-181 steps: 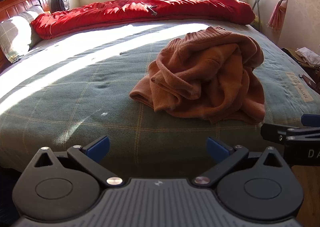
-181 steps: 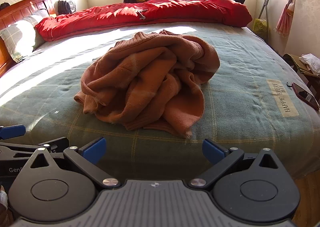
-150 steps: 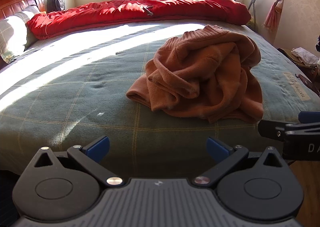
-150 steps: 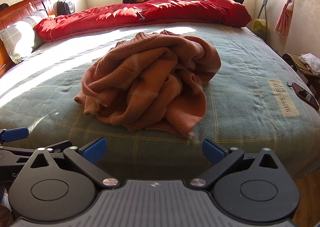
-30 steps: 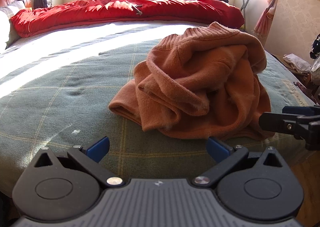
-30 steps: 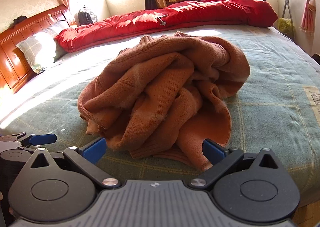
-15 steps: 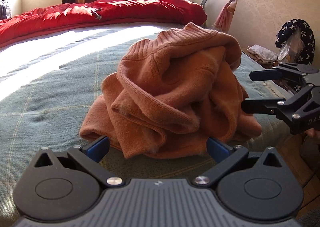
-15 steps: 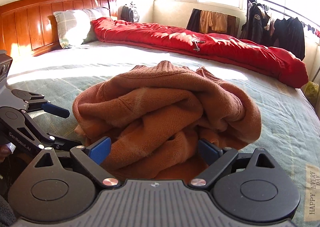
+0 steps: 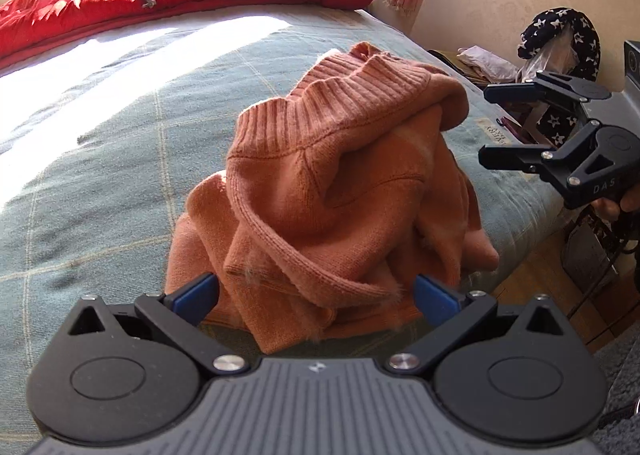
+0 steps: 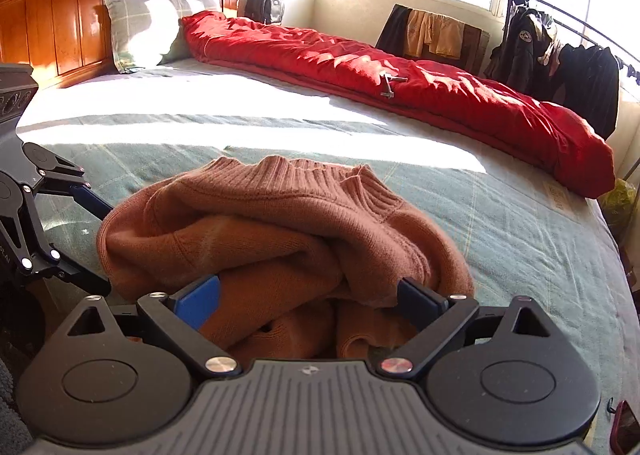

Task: Fold clothes
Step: 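Move both grippers in and grasp the sweater's ribbed collar edges, then lift the sweater by the collar with both grippers, spreading it apart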

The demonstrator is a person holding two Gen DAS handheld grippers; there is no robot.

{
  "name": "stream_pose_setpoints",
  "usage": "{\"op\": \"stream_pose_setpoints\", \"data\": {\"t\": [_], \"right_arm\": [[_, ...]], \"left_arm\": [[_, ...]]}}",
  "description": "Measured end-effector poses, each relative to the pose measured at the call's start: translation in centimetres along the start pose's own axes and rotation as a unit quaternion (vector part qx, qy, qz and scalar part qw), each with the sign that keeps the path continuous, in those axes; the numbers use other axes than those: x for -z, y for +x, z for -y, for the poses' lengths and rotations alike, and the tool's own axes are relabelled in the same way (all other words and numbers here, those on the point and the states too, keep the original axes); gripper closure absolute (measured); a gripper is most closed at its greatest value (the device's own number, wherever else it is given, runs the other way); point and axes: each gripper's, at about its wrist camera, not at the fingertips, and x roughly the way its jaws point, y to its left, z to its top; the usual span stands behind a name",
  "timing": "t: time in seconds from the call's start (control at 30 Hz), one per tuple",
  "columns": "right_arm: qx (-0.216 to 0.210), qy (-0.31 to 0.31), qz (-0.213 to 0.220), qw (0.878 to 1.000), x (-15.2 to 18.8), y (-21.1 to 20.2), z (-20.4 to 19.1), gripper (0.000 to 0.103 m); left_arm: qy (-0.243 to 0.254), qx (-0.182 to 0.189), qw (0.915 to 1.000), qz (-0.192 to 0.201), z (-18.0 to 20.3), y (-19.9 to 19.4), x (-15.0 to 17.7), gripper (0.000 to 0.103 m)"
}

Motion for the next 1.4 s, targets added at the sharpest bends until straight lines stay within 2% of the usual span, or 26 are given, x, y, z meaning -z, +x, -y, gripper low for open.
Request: {"op": "stream_pose_setpoints", "data": {"t": [0.07, 0.23, 0.33, 0.4, 0.47, 0.53, 0.6, 0.7, 0.87, 1.03, 1.23, 1.4], "right_arm": [[-0.009, 0.000, -0.008, 1.000, -0.4, -0.1, 0.9, 0.000], [-0.024, 0.044, -0.083, 0.995, -0.7, 1.7, 3.3, 0.000], [-0.038, 0.051, -0.066, 0.996, -1.3, 1.3, 4.3, 0.000], [-0.034, 0.046, -0.048, 0.997, -2.0, 0.9, 4.8, 0.000], [-0.031, 0.040, -0.036, 0.998, -2.7, 0.8, 5.4, 0.000], [-0.030, 0.029, -0.028, 0.999, -3.3, 0.7, 5.7, 0.000], [-0.036, 0.021, -0.019, 0.999, -3.6, 0.5, 5.9, 0.000], [-0.048, 0.012, -0.006, 0.999, -4.0, 0.3, 6.1, 0.000], [-0.077, 0.015, 0.007, 0.997, -4.0, 0.4, 7.0, 0.000], [-0.116, 0.003, 0.002, 0.993, -3.8, 1.3, 7.3, 0.000], [-0.146, -0.011, 0.000, 0.989, -3.9, 1.8, 7.4, 0.000], [-0.169, -0.005, -0.008, 0.986, -3.6, 3.1, 7.8, 0.000]], "left_arm": [[-0.004, -0.001, 1.0000, -0.002, -0.6, -0.3, -0.6, 0.001], [0.006, -0.022, 0.9994, 0.026, -1.6, -1.0, -2.0, 0.001], [0.012, -0.027, 0.9990, 0.034, -1.9, -0.9, -2.9, 0.001], [0.005, -0.016, 0.9992, 0.036, -2.2, -0.9, -3.5, 0.001], [-0.010, -0.015, 0.9995, 0.025, -2.4, -0.5, -4.1, 0.003], [-0.032, -0.012, 0.9994, 0.006, -2.8, -0.1, -4.6, 0.010], [-0.059, 0.005, 0.9983, -0.001, -3.4, 0.2, -4.6, 0.041], [-0.084, 0.019, 0.9962, -0.006, -4.1, 0.6, -4.4, 0.053], [-0.115, 0.023, 0.9930, -0.006, -4.5, 1.1, -4.0, 0.054], [-0.139, 0.044, 0.9894, -0.004, -5.4, 1.4, -3.3, 0.054], [-0.190, 0.097, 0.9769, 0.005, -7.3, 2.1, -1.9, 0.054], [-0.214, 0.154, 0.9645, 0.018, -8.2, 3.6, -1.9, 0.056]]}}
